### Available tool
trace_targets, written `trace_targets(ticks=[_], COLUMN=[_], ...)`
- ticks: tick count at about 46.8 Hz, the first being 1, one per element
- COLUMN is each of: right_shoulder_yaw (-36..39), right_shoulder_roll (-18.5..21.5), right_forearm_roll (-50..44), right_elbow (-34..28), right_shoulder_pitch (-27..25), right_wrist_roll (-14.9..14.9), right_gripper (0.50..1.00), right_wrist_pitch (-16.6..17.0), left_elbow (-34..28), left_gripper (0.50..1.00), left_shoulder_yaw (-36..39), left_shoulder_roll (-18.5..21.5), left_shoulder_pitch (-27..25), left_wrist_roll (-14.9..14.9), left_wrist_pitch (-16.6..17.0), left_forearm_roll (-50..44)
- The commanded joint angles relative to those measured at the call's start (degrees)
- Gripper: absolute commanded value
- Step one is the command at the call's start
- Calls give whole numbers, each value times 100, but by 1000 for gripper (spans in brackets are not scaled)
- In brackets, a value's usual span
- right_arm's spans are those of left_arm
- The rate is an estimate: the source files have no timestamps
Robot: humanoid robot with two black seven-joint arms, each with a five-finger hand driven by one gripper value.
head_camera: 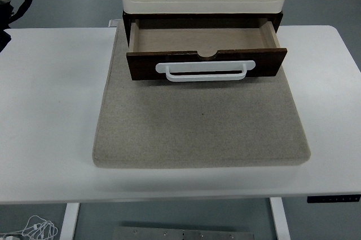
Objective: Open the drawer under the combination cabinet
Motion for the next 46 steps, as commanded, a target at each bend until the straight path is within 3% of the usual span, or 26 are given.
trace_targets(ticks=[1, 16, 46], right_shoulder_yaw=[-6, -14, -15], right_shoulder_roll=[0, 0, 0], right_forearm_roll=[9, 0, -9], right_elbow=[1, 1, 1], right_shoulder_pitch=[0, 0, -17], right_wrist_roll=[0, 0, -9], right_gripper=[926, 926, 926], right_wrist_pitch=[0, 9, 9], left_elbow=[-1, -19, -45], left_gripper=[1000, 1000, 1000], left_shoulder_yaw=[-204, -416, -284], left_shoulder_roll=[-8, -122, -702], left_shoulder_pitch=[90, 372, 512], left_wrist_roll=[78, 95, -36], left_wrist_pitch=[-7, -16, -24], left_forearm_roll=[-238, -881, -723])
